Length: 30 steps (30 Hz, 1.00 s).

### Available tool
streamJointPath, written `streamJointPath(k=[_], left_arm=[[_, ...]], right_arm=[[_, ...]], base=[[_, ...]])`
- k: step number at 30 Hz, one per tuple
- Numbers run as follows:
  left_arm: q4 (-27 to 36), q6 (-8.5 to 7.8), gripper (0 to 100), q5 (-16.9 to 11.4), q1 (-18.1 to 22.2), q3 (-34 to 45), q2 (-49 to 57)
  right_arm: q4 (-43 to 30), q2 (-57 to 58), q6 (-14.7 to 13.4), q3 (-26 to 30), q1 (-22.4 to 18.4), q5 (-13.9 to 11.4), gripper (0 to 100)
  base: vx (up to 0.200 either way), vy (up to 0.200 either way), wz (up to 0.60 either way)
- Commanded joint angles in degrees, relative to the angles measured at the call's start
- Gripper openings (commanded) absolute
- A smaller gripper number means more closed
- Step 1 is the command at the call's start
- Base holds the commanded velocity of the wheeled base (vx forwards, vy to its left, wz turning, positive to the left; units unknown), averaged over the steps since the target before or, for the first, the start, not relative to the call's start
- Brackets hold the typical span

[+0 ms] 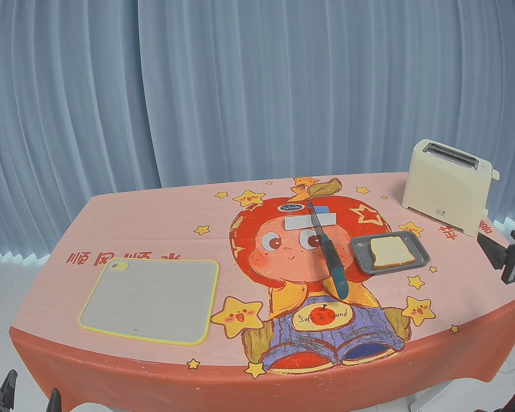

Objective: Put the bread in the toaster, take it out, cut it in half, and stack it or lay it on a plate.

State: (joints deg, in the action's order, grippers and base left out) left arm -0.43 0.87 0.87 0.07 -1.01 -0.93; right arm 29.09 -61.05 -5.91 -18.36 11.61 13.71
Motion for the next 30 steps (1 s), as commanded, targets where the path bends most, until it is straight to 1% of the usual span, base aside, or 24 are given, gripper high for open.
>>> streamJointPath(k=[1,4,5,7,9,10,11,13,15,18,20,21,23,24,27,28,30], left_arm=[[-0.01,0.01,100,0.01,0.01,1.01,0.66],[-0.01,0.01,100,0.01,0.01,1.01,0.66],[-0.01,0.01,100,0.01,0.01,1.01,0.66],[-0.01,0.01,100,0.01,0.01,1.01,0.66],[-0.01,0.01,100,0.10,0.01,1.01,0.66],[-0.01,0.01,100,0.01,0.01,1.01,0.66],[-0.01,0.01,100,0.01,0.01,1.01,0.66],[-0.01,0.01,100,0.01,0.01,1.01,0.66],[-0.01,0.01,100,0.10,0.01,1.01,0.66],[-0.01,0.01,100,0.01,0.01,1.01,0.66],[-0.01,0.01,100,0.01,0.01,1.01,0.66],[-0.01,0.01,100,0.01,0.01,1.01,0.66],[-0.01,0.01,100,0.01,0.01,1.01,0.66],[-0.01,0.01,100,0.01,0.01,1.01,0.66],[-0.01,0.01,100,0.01,0.01,1.01,0.66],[-0.01,0.01,100,0.01,0.01,1.01,0.66],[-0.01,0.01,100,0.01,0.01,1.01,0.66]], right_arm=[[0.44,12.62,-0.15,6.41,-4.05,0.26,100],[-0.35,16.75,-0.06,6.76,-4.13,0.35,100],[-1.05,19.48,0.20,7.46,-4.84,0.35,100],[-1.14,21.24,0.64,8.60,-6.16,0.26,100],[-1.05,23.35,0.55,9.66,-8.35,0.08,100],[-1.14,23.96,0.55,10.01,-8.79,0.00,100],[-1.14,26.25,0.73,11.59,-9.58,-0.36,100],[-1.14,29.41,1.52,13.44,-10.29,-0.44,100],[-1.23,31.61,2.92,14.76,-10.64,-0.62,100],[-1.23,34.68,3.54,16.69,-10.99,-0.71,100],[-1.31,36.35,3.63,18.01,-11.17,-2.02,100],[-2.10,37.41,3.89,18.27,-11.25,-3.26,100],[-6.06,40.13,4.07,18.10,-12.22,-5.01,100],[-7.64,41.10,4.07,18.01,-12.66,-5.36,100],[-13.00,45.14,5.82,18.10,-14.24,-6.33,100],[-14.06,45.85,5.91,18.10,-14.51,-6.51,100],[-17.40,48.39,5.91,18.18,-15.12,-7.65,100]], base=[[0.000,0.000,0.00],[0.000,0.000,0.00],[0.000,0.000,0.00],[0.000,0.000,0.00],[0.000,0.000,0.00],[0.000,0.000,0.00],[0.000,0.000,0.00],[0.000,0.000,0.00],[0.000,0.000,0.00],[0.000,0.000,0.00],[0.000,0.000,0.00],[0.000,0.000,0.00],[0.000,0.000,0.00],[0.000,0.000,0.00],[0.000,0.000,0.00],[0.000,0.000,0.00],[0.000,0.000,0.00]])
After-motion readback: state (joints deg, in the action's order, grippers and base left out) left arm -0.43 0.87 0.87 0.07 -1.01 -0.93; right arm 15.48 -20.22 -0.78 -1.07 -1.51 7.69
